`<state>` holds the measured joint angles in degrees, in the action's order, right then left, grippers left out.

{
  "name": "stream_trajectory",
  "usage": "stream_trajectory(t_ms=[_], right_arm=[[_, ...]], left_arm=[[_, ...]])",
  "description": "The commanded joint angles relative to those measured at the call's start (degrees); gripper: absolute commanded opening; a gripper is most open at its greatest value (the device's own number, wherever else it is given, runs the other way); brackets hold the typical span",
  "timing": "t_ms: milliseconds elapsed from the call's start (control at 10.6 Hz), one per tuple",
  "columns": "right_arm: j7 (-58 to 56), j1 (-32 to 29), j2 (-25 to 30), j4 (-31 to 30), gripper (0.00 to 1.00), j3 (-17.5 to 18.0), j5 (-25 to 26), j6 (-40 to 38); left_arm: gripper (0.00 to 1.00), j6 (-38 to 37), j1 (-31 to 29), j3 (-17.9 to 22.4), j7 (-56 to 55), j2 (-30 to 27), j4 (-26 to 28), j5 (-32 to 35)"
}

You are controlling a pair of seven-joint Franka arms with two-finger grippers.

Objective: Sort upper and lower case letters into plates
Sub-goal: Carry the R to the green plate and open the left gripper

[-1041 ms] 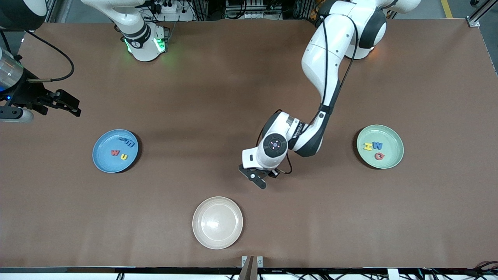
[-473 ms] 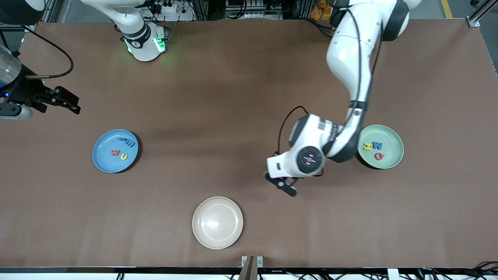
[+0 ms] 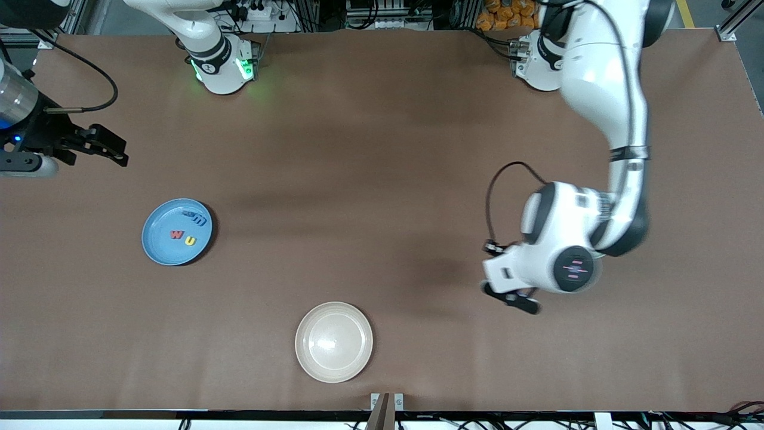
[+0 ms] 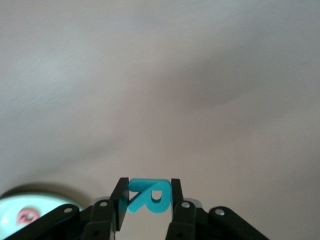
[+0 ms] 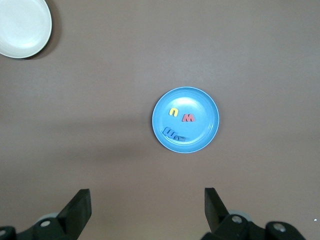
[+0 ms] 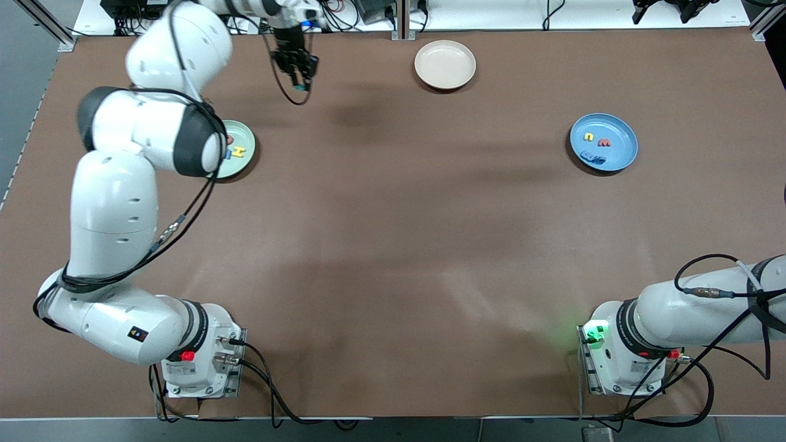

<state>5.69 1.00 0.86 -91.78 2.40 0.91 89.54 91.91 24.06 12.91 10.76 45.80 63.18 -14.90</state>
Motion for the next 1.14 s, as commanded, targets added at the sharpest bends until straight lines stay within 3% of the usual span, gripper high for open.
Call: stream_trajectory(t_ms=[0,378,662,946,1041], right_arm=[[-0.06,-0.30,-0.77,1.87,1.00,0.15,-0.03,-1.91],[0.03,-0.30,-0.77,2.13,1.00,0.06,0.06,-2.27],[0.03,-0.30,-0.77,2.57,1.00,0.06,0.06,-2.96],[-0.06,0.05,-1.30,3.80,1.00,0.06,0.76,-4.37],[0.03,0.14,-1.39,4.15,1.00,0.06,0.76,-4.81]], left_arm=[[0.17,0.71,-3.98,-0.34,-0.49,-9.03,12.97,1.27],[0.18,10.44,-10.33,-0.43,-0.22,-16.43,30.30,4.26],[0.12,17.74,-13.48,-0.69,1.26,-17.23,38.48,6.26],[0.13,19.09,-14.21,-0.87,1.63,-17.32,41.32,6.64],[0.30,19.96,-14.30,-0.87,1.63,-17.23,41.93,6.64]])
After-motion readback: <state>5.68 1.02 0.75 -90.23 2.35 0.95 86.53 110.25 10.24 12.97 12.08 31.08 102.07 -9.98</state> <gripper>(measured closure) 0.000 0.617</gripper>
